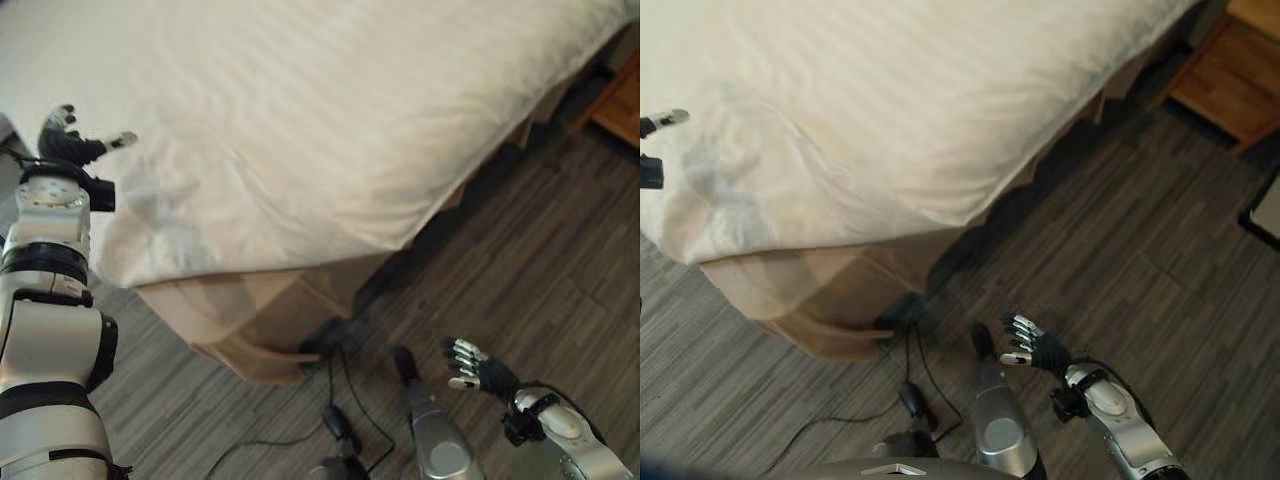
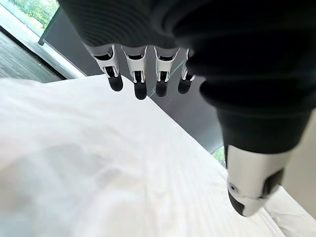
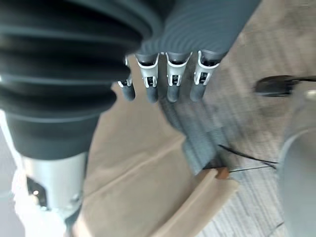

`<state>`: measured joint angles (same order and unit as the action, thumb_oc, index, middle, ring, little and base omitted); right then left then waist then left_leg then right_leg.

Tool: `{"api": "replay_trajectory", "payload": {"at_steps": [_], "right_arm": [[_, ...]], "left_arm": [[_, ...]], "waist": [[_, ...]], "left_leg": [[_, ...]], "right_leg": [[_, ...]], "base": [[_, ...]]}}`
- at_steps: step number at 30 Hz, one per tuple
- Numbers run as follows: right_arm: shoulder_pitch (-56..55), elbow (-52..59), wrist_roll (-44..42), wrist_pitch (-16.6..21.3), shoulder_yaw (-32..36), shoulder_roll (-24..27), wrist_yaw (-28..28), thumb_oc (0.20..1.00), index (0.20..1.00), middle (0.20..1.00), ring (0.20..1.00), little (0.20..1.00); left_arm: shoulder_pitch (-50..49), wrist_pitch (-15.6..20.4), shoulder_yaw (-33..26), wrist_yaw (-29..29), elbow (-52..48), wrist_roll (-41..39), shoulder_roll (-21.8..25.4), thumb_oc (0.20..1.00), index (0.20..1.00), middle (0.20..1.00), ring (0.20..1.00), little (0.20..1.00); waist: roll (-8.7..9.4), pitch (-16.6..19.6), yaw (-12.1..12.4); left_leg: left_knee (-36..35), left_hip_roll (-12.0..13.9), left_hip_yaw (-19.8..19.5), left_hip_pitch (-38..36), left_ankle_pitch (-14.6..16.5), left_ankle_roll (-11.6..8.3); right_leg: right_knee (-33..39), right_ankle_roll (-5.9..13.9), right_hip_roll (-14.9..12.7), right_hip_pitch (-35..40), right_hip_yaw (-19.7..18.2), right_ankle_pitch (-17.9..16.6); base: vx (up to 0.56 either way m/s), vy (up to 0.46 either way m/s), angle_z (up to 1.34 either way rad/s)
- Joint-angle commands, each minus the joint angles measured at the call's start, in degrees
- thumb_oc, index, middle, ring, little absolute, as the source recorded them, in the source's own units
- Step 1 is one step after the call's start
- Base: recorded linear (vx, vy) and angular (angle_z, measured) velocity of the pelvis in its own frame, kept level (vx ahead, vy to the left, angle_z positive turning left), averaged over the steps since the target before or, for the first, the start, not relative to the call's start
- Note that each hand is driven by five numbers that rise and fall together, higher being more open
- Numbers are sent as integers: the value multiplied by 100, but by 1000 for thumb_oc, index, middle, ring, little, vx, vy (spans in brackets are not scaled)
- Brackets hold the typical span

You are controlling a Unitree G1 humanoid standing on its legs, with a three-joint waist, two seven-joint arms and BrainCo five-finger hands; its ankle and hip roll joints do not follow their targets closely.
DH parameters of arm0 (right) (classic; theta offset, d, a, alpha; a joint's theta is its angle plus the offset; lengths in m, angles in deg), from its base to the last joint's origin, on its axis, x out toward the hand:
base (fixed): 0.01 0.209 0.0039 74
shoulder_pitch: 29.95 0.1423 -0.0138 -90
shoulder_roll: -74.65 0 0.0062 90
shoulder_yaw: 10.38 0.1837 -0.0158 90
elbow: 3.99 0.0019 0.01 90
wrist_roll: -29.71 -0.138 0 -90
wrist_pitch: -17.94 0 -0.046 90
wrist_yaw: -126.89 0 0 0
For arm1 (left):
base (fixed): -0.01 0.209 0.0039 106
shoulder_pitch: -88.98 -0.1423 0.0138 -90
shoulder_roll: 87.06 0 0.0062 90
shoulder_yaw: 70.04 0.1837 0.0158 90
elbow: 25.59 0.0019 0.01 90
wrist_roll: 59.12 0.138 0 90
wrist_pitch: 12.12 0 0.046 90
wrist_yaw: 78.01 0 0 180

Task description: Making the bed.

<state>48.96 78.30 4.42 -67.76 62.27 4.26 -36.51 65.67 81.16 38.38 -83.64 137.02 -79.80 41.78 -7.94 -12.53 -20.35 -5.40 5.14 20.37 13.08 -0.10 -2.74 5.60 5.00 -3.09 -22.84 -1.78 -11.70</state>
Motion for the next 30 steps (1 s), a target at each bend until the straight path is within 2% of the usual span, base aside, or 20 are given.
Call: {"api": "replay_trajectory", "payload": {"at_steps": [1,9,13,18,20,21,23,24,27,28,29,30], "right_arm": [[23,-64,-145,300,307,-27,-180,1000,1000,1000,1000,1000],[53,-40,-274,586,363,-53,-380,1000,1000,1000,1000,1000],[195,-19,-341,649,199,-94,-460,1000,1000,1000,1000,1000],[302,-58,-477,622,125,-93,-456,1000,1000,1000,1000,1000],[342,-81,-554,586,129,-95,-438,1000,1000,1000,1000,1000],[355,-95,-579,566,149,-95,-425,1000,1000,1000,1000,1000],[359,-70,-607,556,162,-111,-430,1000,1000,1000,1000,1000],[394,-76,-684,536,187,-125,-429,1000,1000,1000,1000,1000],[383,-86,-694,532,208,-135,-412,1000,1000,1000,1000,1000],[364,-70,-705,535,222,-148,-400,1000,1000,1000,1000,1000],[375,-101,-721,545,203,-169,-385,1000,1000,1000,1000,1000],[385,-127,-720,550,187,-194,-379,1000,1000,1000,1000,1000]], "left_arm": [[662,136,-290,-823,304,-379,815,1000,1000,1000,1000,1000],[1084,252,-30,-1421,273,-210,1221,1000,1000,1000,1000,1000],[1049,256,-89,-1589,309,-223,1220,1000,1000,1000,1000,1000],[933,119,-15,-1129,527,-259,1091,1000,1000,1000,1000,1000],[865,-44,101,-780,696,-124,1059,1000,1000,1000,1000,1000],[810,-110,187,-561,754,-5,1016,1000,1000,1000,1000,1000],[843,-153,196,-436,773,-71,921,1000,1000,1000,1000,1000],[744,-241,359,-65,834,191,808,1000,1000,1000,1000,1000],[740,-268,493,93,810,376,733,1000,1000,1000,1000,1000],[750,-266,589,173,782,474,679,548,548,548,548,548],[763,-261,637,179,753,500,616,285,285,285,285,285],[750,-270,679,222,729,550,550,200,200,200,200,200]], "waist": [[335,-194,-42],[353,-414,-28],[366,-486,38],[387,-609,43],[392,-677,21],[358,-694,24],[377,-773,2],[393,-867,-33],[415,-945,-67],[420,-965,-76],[424,-984,-76],[429,-1011,-80]], "left_leg": [[40,115,-110,-187,-399,-410],[40,90,-72,155,-402,-410],[40,79,-77,288,-410,-410],[40,68,-64,454,-421,-401],[40,58,-40,550,-429,-398],[40,64,-96,546,-267,-419],[40,69,-71,632,-275,-424],[40,68,-53,725,-295,-423],[40,53,-50,816,-308,-422],[40,49,-44,858,-311,-421],[40,44,-50,891,-318,-418],[40,37,-61,919,-318,-414]], "right_leg": [[-60,251,100,322,62,415],[-60,247,96,-52,5,335],[-60,244,109,-176,19,308],[-60,227,144,-335,10,264],[-64,228,153,-437,-3,220],[-65,281,175,-439,-41,340],[-62,283,187,-524,-55,306],[-62,281,197,-623,-63,270],[-66,278,205,-719,-71,234],[-66,277,208,-768,-67,218],[-67,275,212,-789,-71,212],[-67,268,221,-824,-79,203]], "base": [[6,-5,-20],[-3,3,-9],[0,0,0],[-13,0,-1],[7,41,-1],[47,53,-1],[-16,24,-1],[-75,12,1],[-30,6,0],[-42,1,0],[-40,-7,1],[-39,-5,1]]}}
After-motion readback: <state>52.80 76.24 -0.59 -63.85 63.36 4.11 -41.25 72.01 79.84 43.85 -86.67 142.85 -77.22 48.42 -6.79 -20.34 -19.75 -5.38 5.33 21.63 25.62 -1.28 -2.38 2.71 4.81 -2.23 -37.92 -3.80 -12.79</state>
